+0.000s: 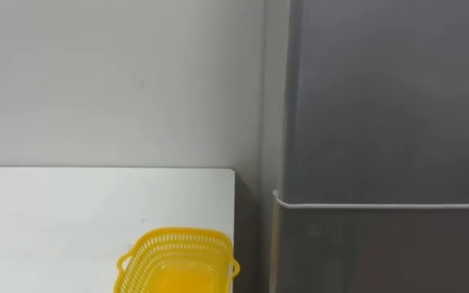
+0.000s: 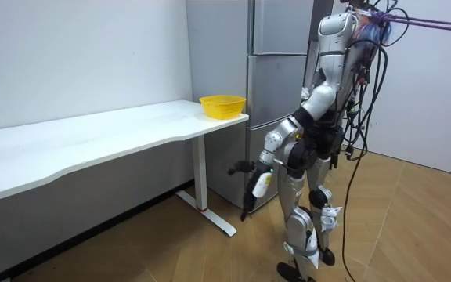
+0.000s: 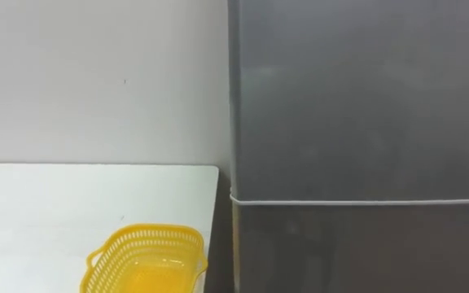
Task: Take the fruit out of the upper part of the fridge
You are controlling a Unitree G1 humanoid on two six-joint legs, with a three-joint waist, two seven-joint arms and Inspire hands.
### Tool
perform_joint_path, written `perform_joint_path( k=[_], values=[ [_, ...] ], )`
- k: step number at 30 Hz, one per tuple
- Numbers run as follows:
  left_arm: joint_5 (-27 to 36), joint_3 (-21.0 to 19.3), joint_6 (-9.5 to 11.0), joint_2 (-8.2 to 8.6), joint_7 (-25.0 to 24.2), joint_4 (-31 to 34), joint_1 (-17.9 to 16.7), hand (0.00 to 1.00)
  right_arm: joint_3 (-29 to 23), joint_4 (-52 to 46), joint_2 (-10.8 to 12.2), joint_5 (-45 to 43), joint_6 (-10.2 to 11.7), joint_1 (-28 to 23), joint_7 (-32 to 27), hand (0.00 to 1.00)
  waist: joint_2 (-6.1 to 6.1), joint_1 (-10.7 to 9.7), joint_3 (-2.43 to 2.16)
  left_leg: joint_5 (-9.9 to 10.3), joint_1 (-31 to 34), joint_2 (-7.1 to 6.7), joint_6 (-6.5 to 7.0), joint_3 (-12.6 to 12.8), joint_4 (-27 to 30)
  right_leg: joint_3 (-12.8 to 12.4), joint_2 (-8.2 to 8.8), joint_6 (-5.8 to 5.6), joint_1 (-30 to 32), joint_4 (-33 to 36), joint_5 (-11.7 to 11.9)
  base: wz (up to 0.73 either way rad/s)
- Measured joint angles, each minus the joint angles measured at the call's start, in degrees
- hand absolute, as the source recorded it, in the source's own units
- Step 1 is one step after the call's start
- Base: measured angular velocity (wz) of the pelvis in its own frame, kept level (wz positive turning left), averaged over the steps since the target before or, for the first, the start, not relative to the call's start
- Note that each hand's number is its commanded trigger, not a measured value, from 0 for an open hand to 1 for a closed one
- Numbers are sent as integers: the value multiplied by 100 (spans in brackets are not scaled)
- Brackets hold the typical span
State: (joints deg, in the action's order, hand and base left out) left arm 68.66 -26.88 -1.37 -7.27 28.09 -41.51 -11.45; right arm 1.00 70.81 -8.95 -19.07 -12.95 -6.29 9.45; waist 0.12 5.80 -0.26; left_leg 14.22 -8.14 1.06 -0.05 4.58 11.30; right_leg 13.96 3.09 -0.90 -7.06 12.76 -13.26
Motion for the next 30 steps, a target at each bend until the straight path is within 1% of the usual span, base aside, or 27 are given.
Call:
perform_joint_path(
  k=[1,2,3,5,6,7,8,9,10,11,12,14,15,16,19,21,22,24,25,26,27,29,30],
  values=[
    [99,3,74,-7,128,217,-1,0,-2,-1,0,-6,61,-4,-14,0,29,24,-19,0,6,-2,0,-3,1,0,2,0,-7,-3,0,0],
    [97,-2,160,-11,270,414,16,0,-10,12,-3,-9,123,-5,-15,0,17,29,-17,0,0,-3,0,-4,1,-6,2,0,-2,-6,0,0],
    [96,-5,197,-18,364,519,25,0,-17,15,-7,-11,158,-8,-15,0,15,18,-18,0,-4,-3,0,-5,3,-6,3,0,8,-6,0,0],
    [68,-117,323,-31,800,1158,40,0,-137,-6,-11,-171,308,-38,-16,0,0,57,-17,-1,4,-2,0,-10,8,-5,2,0,16,-5,0,0],
    [23,-153,384,-34,878,1325,63,0,-174,-34,-11,-186,339,-60,-14,0,-1,62,-18,-1,-1,-2,0,-10,8,-11,2,0,16,-6,0,-3],
    [-194,-201,467,-30,1055,1767,74,0,-246,-69,-11,-260,370,-82,0,0,-6,59,-16,-1,-7,-1,0,-10,9,-22,3,0,15,-7,0,0],
    [-539,-204,574,-31,1201,2292,68,0,-313,-124,-10,-305,393,-108,3,0,-10,64,-15,-1,-9,-2,0,-10,10,-30,4,0,16,-2,0,0],
    [-741,-200,613,-35,1274,2554,69,0,-331,-181,-11,-301,417,-150,1,0,-12,73,-14,-1,-10,-2,0,-10,10,-35,4,0,16,-3,0,0],
    [-1215,-199,689,-54,1386,3073,72,0,-345,-236,-11,-301,462,-190,1,0,-20,68,-11,-1,-13,-3,0,-9,12,-30,7,0,16,-4,0,0],
    [-1650,-200,794,-110,1419,3461,91,0,-354,-226,-10,-301,493,-200,8,0,-20,51,-10,-1,-23,-4,1,-9,11,-30,8,0,11,-8,-1,0],
    [-1805,-204,834,-151,1417,3593,104,0,-356,-222,-12,-299,505,-206,13,0,-12,46,-11,-1,-27,-5,1,-8,12,-30,9,0,6,-10,-1,0],
    [-2242,-224,888,-266,1417,4206,129,0,-362,-221,-12,-293,568,-263,72,0,4,7,-10,-1,-9,-6,1,-9,13,-48,7,-1,2,-19,-2,0],
    [-2326,-223,891,-275,1414,4367,137,0,-353,-221,-11,-287,573,-282,99,0,4,-10,-10,-1,-9,-6,1,-10,13,-47,7,-1,2,-18,-2,0],
    [-2474,-225,905,-278,1410,4661,163,0,-349,-219,-4,-286,575,-302,182,0,1,-21,-9,-1,-8,-6,1,-12,14,-40,10,-1,7,-8,-2,4],
    [-2915,-213,925,-294,1336,5126,186,0,-361,-209,-8,-288,594,-285,262,0,5,-143,-3,-1,9,-5,1,-21,20,-23,10,-1,15,-1,-2,1],
    [-3135,-145,931,-295,1177,5354,187,0,-350,-199,-7,-281,599,-289,332,0,6,-191,1,-1,9,-2,1,-32,24,-15,4,0,7,-10,-1,4],
    [-3244,-72,932,-301,1038,5448,192,0,-348,-196,-5,-261,599,-291,380,0,10,-247,0,-1,41,-8,1,-68,46,17,10,0,3,-12,-1,11],
    [-3248,59,928,-303,800,5659,199,0,-358,-195,7,-250,607,-306,441,0,23,-291,4,-1,59,-10,1,-76,60,28,10,0,6,-15,-1,8],
    [-3239,121,927,-303,613,5865,201,0,-372,-195,18,-251,611,-322,461,0,21,-328,6,-1,63,-9,1,-81,73,28,11,0,4,-16,-1,4],
    [-3279,138,926,-306,392,6065,206,0,-416,-193,22,-259,615,-321,517,0,23,-376,10,-1,66,-10,1,-82,92,27,12,0,9,-23,-1,0],
    [-3296,137,926,-316,272,6146,225,0,-452,-192,22,-258,627,-323,552,0,25,-392,18,-1,68,-10,1,-78,95,22,12,0,13,-27,-1,0],
    [-3292,138,926,-402,-200,6379,389,0,-481,-167,15,-250,710,-393,641,0,43,-401,47,-1,74,-5,1,-57,96,14,9,1,22,-38,-1,-3],
    [-3293,145,927,-428,-305,6417,432,0,-481,-165,15,-251,720,-391,662,0,46,-410,51,-1,76,-5,1,-50,96,14,8,1,23,-42,-1,0]
  ],
)
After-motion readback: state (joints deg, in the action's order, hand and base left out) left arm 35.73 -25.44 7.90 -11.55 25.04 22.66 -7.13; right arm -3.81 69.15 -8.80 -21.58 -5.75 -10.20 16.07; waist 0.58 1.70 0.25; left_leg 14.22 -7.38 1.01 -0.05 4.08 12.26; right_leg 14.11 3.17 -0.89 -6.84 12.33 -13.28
